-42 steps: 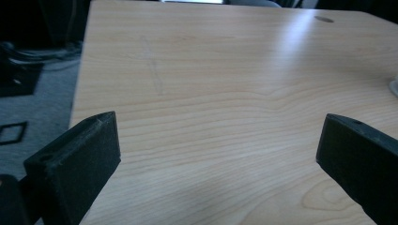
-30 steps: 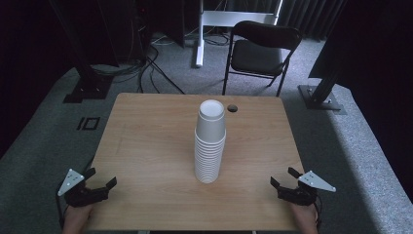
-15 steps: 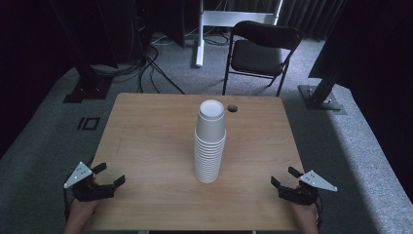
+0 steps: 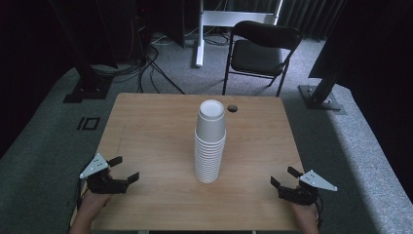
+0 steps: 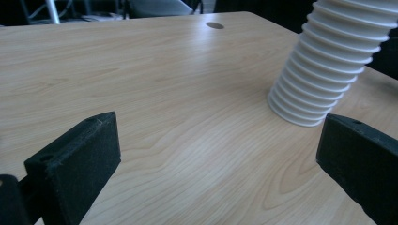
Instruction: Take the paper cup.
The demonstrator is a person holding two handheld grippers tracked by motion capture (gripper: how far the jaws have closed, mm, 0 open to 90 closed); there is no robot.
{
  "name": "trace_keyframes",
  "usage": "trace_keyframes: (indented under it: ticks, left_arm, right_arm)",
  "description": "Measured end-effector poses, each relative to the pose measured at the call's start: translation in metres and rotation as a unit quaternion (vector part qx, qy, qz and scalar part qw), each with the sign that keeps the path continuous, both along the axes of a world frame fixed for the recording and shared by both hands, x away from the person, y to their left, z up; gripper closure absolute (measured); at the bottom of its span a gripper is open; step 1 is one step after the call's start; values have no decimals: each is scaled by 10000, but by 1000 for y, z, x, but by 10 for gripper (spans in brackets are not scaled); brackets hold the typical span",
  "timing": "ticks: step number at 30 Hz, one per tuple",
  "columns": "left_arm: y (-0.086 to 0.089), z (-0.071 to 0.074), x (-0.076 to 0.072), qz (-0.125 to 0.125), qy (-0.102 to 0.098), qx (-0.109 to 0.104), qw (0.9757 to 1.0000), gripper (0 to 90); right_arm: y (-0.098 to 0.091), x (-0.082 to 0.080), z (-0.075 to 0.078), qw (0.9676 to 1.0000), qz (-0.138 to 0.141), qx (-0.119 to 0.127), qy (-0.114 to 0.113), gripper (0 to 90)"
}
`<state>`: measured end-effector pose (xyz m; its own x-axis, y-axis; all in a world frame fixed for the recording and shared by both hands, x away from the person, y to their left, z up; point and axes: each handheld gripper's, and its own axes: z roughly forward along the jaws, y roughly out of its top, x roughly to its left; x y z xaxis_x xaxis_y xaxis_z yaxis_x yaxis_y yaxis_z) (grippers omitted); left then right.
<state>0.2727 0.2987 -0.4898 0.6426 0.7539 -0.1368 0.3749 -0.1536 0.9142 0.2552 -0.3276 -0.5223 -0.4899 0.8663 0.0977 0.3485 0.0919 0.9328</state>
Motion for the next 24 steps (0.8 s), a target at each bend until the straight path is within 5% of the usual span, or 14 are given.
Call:
trace_keyframes:
  ticks: [24]
  left_arm:
    - [-47, 27, 16, -796, -164, 95, 9967, 4]
  right_arm:
    - [1, 0, 1, 10000, 29, -5, -19, 124]
